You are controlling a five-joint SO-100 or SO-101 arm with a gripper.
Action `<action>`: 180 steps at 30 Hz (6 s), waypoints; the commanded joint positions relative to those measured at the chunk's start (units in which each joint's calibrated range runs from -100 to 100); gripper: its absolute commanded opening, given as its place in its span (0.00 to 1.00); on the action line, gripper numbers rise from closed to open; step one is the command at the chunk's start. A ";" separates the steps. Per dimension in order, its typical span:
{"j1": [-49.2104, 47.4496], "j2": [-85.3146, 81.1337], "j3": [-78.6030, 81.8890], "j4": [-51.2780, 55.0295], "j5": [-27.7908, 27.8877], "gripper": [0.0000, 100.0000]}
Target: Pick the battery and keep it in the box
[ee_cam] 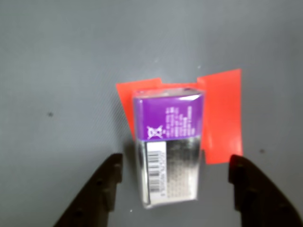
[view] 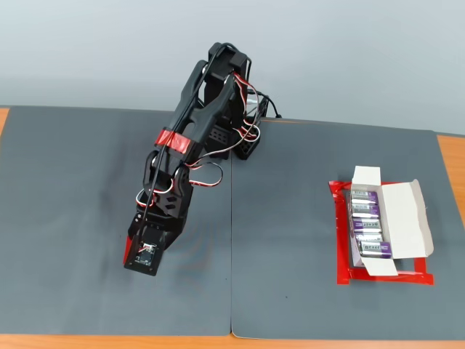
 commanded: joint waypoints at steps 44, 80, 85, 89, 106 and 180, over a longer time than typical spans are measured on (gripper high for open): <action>-0.47 2.49 -3.30 0.21 -0.57 0.04; -20.24 -15.57 -17.41 15.84 -0.57 0.04; -26.80 -15.57 -17.41 15.84 -0.57 0.04; -32.03 -15.48 -17.41 15.92 -0.62 0.04; -56.12 -14.46 -17.41 15.06 -0.62 0.04; -69.70 4.19 -24.29 9.33 -0.62 0.24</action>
